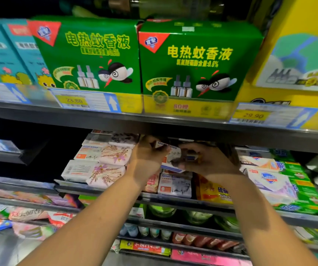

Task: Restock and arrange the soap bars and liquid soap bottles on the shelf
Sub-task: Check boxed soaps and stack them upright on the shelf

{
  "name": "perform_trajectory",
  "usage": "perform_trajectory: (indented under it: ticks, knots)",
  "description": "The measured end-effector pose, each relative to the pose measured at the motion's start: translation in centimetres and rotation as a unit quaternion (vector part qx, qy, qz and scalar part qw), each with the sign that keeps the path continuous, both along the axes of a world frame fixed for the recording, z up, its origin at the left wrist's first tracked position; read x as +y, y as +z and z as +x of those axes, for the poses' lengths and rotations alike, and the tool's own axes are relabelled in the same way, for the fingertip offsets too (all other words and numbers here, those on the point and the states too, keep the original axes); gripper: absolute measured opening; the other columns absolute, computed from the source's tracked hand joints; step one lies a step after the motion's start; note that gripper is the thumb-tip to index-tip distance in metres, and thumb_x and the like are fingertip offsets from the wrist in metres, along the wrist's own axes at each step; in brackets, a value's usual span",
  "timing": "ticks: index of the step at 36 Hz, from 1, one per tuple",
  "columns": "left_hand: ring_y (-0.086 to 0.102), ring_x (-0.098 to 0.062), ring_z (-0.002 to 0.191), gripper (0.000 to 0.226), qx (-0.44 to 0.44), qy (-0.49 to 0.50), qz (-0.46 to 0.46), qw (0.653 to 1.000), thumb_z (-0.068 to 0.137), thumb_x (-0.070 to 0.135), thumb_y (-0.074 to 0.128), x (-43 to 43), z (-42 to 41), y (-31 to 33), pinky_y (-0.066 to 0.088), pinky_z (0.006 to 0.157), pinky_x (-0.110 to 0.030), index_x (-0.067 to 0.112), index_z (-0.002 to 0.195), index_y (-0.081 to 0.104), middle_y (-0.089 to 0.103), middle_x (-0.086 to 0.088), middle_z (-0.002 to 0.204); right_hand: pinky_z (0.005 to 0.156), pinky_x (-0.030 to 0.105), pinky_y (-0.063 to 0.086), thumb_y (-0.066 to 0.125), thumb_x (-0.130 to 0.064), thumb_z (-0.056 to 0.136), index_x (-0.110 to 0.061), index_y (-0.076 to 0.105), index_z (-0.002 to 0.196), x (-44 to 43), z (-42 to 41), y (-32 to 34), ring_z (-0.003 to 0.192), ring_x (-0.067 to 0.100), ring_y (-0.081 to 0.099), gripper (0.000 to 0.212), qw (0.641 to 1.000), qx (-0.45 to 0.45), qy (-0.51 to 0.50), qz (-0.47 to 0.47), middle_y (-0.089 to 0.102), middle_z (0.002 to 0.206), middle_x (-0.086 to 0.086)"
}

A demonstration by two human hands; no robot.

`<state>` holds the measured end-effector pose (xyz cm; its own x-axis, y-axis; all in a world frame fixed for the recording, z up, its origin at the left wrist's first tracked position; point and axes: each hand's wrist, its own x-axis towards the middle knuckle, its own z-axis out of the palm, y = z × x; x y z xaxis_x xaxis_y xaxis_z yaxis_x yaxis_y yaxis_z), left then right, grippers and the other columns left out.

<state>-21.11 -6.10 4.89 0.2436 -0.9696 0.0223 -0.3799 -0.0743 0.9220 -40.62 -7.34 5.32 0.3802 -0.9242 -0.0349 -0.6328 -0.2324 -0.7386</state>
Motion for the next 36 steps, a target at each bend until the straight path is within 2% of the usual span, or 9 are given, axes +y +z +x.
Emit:
perform_trajectory:
  ticks: [4, 8, 12, 19, 21, 24, 28, 31, 36]
  knots:
    - [0.066, -0.019, 0.085, 0.030, 0.023, -0.001, 0.012, 1.000, 0.085, 0.028, 0.078, -0.2, -1.0, -0.2, 0.049, 0.073, -0.030, 0.010, 0.106, 0.067, 0.071, -0.005, 0.099, 0.094, 0.018, 0.049, 0.090, -0.037, 0.068, -0.041, 0.061, 0.120, 0.3, -0.6, -0.2, 0.105, -0.005, 0.062, 0.059, 1.000, 0.006, -0.020, -0.011, 0.066, 0.114, -0.022]
    - [0.060, -0.019, 0.102, 0.038, -0.040, -0.029, 0.051, 0.997, 0.088, 0.035, 0.074, -0.4, -1.6, 0.3, 0.043, 0.083, -0.024, 0.014, 0.118, 0.064, 0.063, 0.000, 0.110, 0.082, -0.004, 0.034, 0.088, -0.038, 0.070, -0.032, 0.061, 0.128, 1.0, -1.3, 0.5, 0.101, -0.013, 0.053, 0.064, 0.998, 0.041, -0.005, -0.057, 0.057, 0.109, -0.029]
    - [0.059, -0.019, 0.112, 0.036, -0.104, -0.051, 0.050, 0.992, 0.092, 0.036, 0.069, -0.4, -1.4, 0.6, 0.046, 0.095, -0.028, 0.015, 0.120, 0.064, 0.064, -0.001, 0.119, 0.077, -0.005, 0.034, 0.084, -0.039, 0.075, -0.032, 0.062, 0.128, 1.3, -1.7, 0.6, 0.100, -0.007, 0.057, 0.058, 0.993, 0.082, -0.023, -0.086, 0.062, 0.110, -0.024]
    - [0.059, 0.003, 0.074, 0.010, -0.103, -0.084, -0.013, 0.991, 0.089, 0.002, 0.068, 0.4, 2.1, 1.0, 0.041, 0.069, -0.005, 0.009, 0.096, 0.069, 0.067, 0.002, 0.086, 0.086, 0.025, 0.047, 0.077, -0.048, 0.078, -0.040, 0.063, 0.122, 1.3, -1.6, 0.4, 0.105, 0.013, 0.064, 0.047, 0.975, 0.204, -0.024, -0.079, 0.071, 0.115, -0.010]
    - [0.059, 0.003, 0.072, 0.010, -0.188, -0.071, 0.006, 0.980, 0.091, 0.012, 0.067, 0.6, 3.7, 1.5, 0.039, 0.061, -0.002, 0.016, 0.099, 0.071, 0.066, 0.007, 0.085, 0.086, 0.029, 0.047, 0.071, -0.053, 0.081, -0.040, 0.059, 0.127, 1.2, -1.4, 0.0, 0.107, 0.019, 0.063, 0.049, 0.959, 0.273, -0.019, -0.078, 0.070, 0.115, -0.004]
    - [0.067, -0.023, 0.095, 0.021, -0.329, -0.041, 0.047, 0.942, 0.089, 0.024, 0.067, 1.1, 5.9, 1.6, 0.049, 0.077, -0.024, 0.024, 0.110, 0.072, 0.073, -0.002, 0.105, 0.090, 0.031, 0.048, 0.065, -0.057, 0.084, -0.040, 0.055, 0.132, 0.8, -1.2, -1.1, 0.110, 0.024, 0.062, 0.052, 0.950, 0.295, -0.036, -0.092, 0.070, 0.118, 0.000]
    - [0.061, -0.031, 0.108, 0.027, -0.424, -0.034, 0.062, 0.903, 0.088, 0.037, 0.064, 2.5, 8.6, -0.3, 0.050, 0.091, -0.035, 0.026, 0.113, 0.069, 0.070, -0.005, 0.110, 0.102, 0.037, 0.044, 0.062, -0.061, 0.079, -0.032, 0.063, 0.125, 0.1, -0.6, -2.7, 0.126, 0.028, 0.051, 0.054, 0.957, 0.266, -0.022, -0.114, 0.062, 0.131, 0.002]
    - [0.058, -0.029, 0.116, 0.042, -0.461, -0.039, 0.076, 0.883, 0.090, 0.050, 0.060, 3.5, 10.3, -2.3, 0.046, 0.099, -0.038, 0.029, 0.126, 0.064, 0.063, -0.002, 0.128, 0.105, 0.034, 0.040, 0.069, -0.050, 0.081, -0.031, 0.065, 0.120, -0.1, -0.2, -2.9, 0.133, 0.023, 0.041, 0.044, 0.956, 0.265, 0.004, -0.126, 0.051, 0.140, -0.009]
    - [0.038, -0.027, 0.139, 0.054, -0.463, -0.031, 0.062, 0.883, 0.097, 0.058, 0.047, 5.4, 11.4, -3.8, 0.037, 0.109, -0.036, 0.030, 0.144, 0.049, 0.039, -0.003, 0.156, 0.092, 0.019, 0.043, 0.067, -0.045, 0.087, -0.022, 0.074, 0.103, -1.0, 2.1, -1.9, 0.106, 0.014, 0.063, 0.029, 0.961, 0.194, 0.005, -0.196, 0.064, 0.121, -0.005]
